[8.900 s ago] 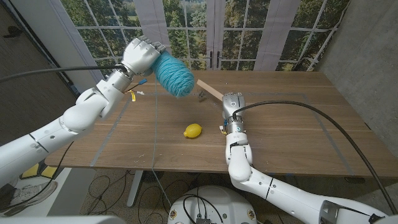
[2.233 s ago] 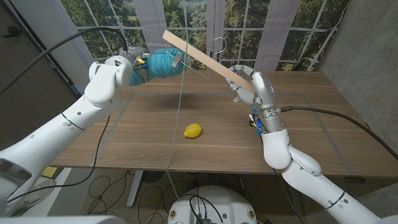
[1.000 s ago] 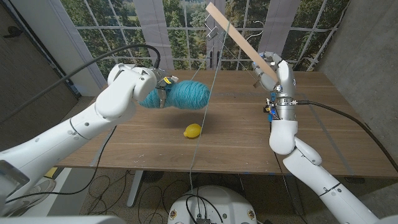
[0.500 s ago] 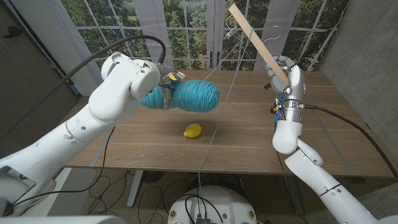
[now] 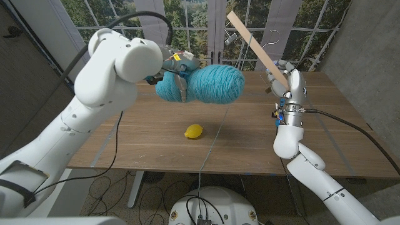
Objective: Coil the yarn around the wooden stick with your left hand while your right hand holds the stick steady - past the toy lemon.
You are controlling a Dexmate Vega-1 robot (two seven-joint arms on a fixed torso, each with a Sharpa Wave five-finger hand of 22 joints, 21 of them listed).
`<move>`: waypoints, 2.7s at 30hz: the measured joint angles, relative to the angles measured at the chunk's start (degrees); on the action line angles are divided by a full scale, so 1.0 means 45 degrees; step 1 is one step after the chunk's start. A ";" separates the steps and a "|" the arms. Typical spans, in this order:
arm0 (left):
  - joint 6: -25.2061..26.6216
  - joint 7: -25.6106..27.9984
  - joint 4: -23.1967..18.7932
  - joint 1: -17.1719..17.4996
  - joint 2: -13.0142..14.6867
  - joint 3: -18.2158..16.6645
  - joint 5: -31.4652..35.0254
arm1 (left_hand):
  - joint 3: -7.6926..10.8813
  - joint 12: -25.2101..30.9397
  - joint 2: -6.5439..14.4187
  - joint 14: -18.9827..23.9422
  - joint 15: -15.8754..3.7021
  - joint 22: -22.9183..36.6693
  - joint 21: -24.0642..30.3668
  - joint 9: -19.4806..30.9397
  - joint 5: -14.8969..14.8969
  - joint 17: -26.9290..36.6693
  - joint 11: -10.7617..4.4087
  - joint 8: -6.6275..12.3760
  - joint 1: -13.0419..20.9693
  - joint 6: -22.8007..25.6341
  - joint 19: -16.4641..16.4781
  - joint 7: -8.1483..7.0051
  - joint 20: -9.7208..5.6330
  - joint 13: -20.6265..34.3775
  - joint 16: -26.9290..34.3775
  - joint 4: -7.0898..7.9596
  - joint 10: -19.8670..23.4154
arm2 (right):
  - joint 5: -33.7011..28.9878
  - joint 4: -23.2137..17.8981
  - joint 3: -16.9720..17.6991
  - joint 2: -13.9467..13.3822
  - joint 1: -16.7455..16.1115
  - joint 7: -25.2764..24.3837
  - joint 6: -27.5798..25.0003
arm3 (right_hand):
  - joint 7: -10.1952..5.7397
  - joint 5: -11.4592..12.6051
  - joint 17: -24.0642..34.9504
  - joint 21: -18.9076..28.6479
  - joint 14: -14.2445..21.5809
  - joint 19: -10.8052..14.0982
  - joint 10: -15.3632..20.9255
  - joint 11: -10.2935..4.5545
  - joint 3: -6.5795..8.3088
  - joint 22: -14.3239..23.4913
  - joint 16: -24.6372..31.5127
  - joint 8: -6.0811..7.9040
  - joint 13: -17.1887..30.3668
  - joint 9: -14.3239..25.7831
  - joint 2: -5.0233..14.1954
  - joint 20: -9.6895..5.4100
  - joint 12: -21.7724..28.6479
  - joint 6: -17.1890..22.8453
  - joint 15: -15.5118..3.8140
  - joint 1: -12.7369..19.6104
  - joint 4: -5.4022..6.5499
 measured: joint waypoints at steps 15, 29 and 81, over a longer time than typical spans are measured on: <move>0.0984 0.2644 -0.0534 -0.1285 0.0880 -0.0692 -0.4408 | 0.0000 -0.0110 0.0000 0.0000 0.0000 -0.0010 0.0001 0.0000 -0.0002 0.0004 0.0068 -0.0013 0.0000 0.0001 0.0000 0.0001 0.0000 0.0059 -0.0031 0.0000 0.0071 | -0.1633 -0.0350 -0.1122 -0.0744 0.0245 0.0351 -0.0828 | -0.0001 -0.0005 0.0085 0.0147 0.0022 0.0001 0.0043 -0.0043 0.0000 -0.0060 -0.0168 -0.0009 0.0012 0.0011 0.0001 0.0000 -0.0072 0.0001 0.0022 -0.0001 0.0000; 0.3232 0.4606 -0.0868 -0.3465 0.2229 -0.0123 -0.5804 | 0.0000 -0.0205 0.0000 0.0000 0.0000 -0.0004 0.0092 -0.0009 -0.0003 0.0288 0.0066 -0.0068 0.0000 0.0049 -0.0001 0.0042 0.0000 0.0144 -0.0099 0.0000 0.0072 | -0.2848 -0.0445 -0.2232 -0.1318 0.0557 0.0877 -0.1367 | -0.0002 -0.0041 0.0166 0.0246 0.0068 -0.0119 0.0044 -0.0044 0.0000 -0.0121 -0.0262 -0.0051 0.0045 -0.0017 0.0000 -0.0020 -0.0113 0.0001 -0.0022 0.0000 0.0000; 0.1185 0.0049 0.5887 -0.3495 -0.1660 0.0991 0.7653 | 0.0000 -0.0678 0.0000 0.0001 -0.0001 -0.0040 0.0042 -0.0068 0.0177 0.0456 -0.0002 -0.0114 0.0000 0.0116 -0.0001 0.0025 0.0000 0.0108 -0.0183 0.0000 0.0320 | -0.3452 -0.1077 -0.3106 -0.2356 0.0583 0.1694 0.2247 | -0.0092 -0.0019 0.0293 0.0727 0.0248 -0.0250 0.0201 -0.0202 -0.0052 -0.0295 -0.0552 -0.0063 0.0137 0.0082 -0.0069 0.0022 -0.0244 0.0092 -0.0067 0.0070 0.0052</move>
